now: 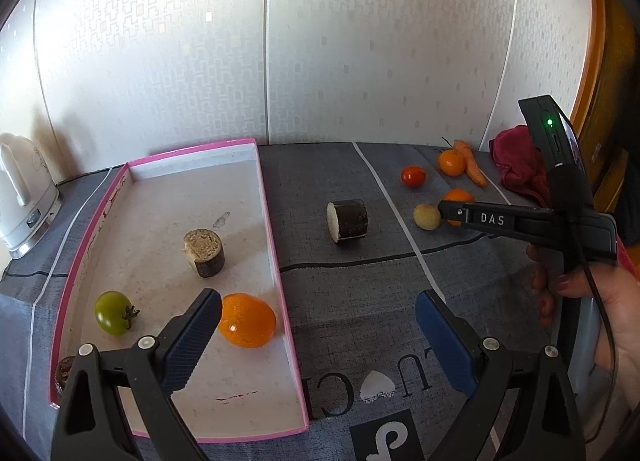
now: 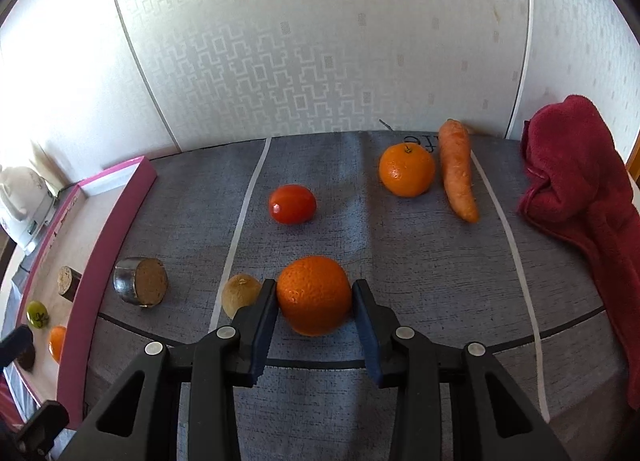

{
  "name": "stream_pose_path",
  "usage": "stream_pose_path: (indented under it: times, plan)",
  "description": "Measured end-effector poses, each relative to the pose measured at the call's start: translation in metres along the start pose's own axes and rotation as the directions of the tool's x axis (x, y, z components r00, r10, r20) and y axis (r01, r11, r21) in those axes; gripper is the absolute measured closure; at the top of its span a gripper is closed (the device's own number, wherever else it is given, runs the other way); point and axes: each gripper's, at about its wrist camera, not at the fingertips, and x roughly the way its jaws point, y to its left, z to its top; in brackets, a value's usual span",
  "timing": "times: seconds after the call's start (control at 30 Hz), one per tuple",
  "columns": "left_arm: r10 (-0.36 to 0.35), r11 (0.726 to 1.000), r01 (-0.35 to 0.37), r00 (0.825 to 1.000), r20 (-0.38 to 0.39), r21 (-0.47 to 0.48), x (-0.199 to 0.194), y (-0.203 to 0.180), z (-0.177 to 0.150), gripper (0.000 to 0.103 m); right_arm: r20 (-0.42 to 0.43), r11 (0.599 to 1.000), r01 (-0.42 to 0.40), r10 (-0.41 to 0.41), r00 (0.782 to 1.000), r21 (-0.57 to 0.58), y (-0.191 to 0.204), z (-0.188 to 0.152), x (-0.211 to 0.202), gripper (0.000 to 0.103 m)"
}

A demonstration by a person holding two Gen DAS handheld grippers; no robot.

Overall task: Organize fruits
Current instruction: 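Move the right tool to the large orange and grasp it, then grasp the small brown kiwi-like fruit with the left tool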

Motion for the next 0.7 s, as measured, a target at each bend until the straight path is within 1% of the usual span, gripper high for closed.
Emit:
stream_pose_path:
  times: [0.1,0.2,0.4,0.47,0.53,0.6,0.67,0.7]
  plan:
    - [-0.002,1.0,0.002,1.0,-0.007,0.01,0.001,-0.003,-0.001,0.005,-0.002,1.0,-0.004,0.004,1.0,0.0,0.001,0.0,0.0,0.066]
    - [-0.019,1.0,0.02,1.0,-0.011,0.025,0.001,-0.007,-0.002,0.005,-0.006,1.0,0.008,-0.008,1.0,-0.007,0.002,-0.001,-0.002,0.066]
    - [-0.017,0.998,0.018,1.0,-0.01,0.056,0.003,-0.018,-0.003,0.005,-0.008,0.997,0.081,-0.081,0.997,0.006,-0.01,-0.002,-0.01,0.066]
    - [-0.021,0.999,0.021,1.0,-0.015,0.041,0.006,-0.021,-0.002,0.005,-0.008,0.992,0.125,-0.125,0.992,0.002,-0.015,-0.001,-0.012,0.066]
    - [-0.043,0.999,0.044,0.998,-0.034,0.018,0.01,-0.025,0.0,0.005,-0.016,0.988,0.153,-0.153,0.988,0.0,-0.019,-0.002,-0.012,0.066]
    - [-0.046,0.999,0.047,0.998,-0.048,0.018,0.016,-0.032,0.002,0.005,-0.018,0.989,0.148,-0.147,0.989,0.022,-0.025,-0.001,-0.013,0.066]
    - [-0.043,0.998,0.045,0.998,-0.051,0.042,0.022,-0.043,0.007,0.006,-0.027,0.99,0.137,-0.136,0.99,0.034,-0.029,0.0,-0.014,0.066]
    - [-0.046,0.997,0.048,0.998,-0.047,0.055,0.024,-0.048,0.01,0.009,-0.03,0.99,0.136,-0.135,0.99,0.036,-0.03,0.001,-0.014,0.066]
